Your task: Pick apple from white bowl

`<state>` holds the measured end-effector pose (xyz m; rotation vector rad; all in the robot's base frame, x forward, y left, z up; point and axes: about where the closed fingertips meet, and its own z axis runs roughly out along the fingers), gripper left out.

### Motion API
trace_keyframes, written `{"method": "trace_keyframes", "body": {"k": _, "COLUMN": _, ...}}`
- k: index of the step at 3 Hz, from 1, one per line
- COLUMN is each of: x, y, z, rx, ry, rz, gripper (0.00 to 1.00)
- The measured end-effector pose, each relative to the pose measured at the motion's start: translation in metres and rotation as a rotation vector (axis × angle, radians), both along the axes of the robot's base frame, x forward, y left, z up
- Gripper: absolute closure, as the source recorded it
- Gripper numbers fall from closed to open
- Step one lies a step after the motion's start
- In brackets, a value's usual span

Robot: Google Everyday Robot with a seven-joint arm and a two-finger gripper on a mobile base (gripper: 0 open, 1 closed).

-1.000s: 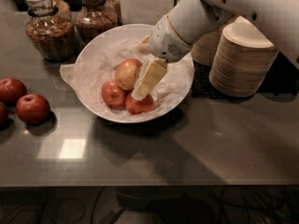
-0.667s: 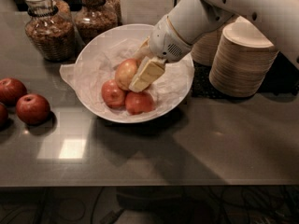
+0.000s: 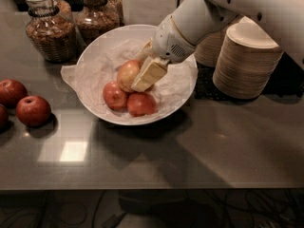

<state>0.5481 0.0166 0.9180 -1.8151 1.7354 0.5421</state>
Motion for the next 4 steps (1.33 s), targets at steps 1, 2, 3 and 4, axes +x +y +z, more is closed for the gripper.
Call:
{"method": "trace_keyframes", "body": {"k": 1, "x": 0.0, "y": 0.0, "z": 0.0, "rx": 0.0, "ry": 0.0, "rz": 0.0, "gripper": 1.0}}
{"method": "trace_keyframes", "body": {"k": 2, "x": -0.01, "y": -0.005, "z": 0.016, "rx": 0.033, "ry": -0.02, "rz": 0.003, "gripper": 1.0}}
{"method": "trace_keyframes", "body": {"k": 3, "x": -0.025, "y": -0.013, "z": 0.096, "rx": 0.088, "ry": -0.158, "rz": 0.031, "gripper": 1.0}}
{"method": "trace_keyframes", "body": {"k": 4, "x": -0.025, "y": -0.013, "z": 0.096, "rx": 0.088, "ry": -0.158, "rz": 0.031, "gripper": 1.0}}
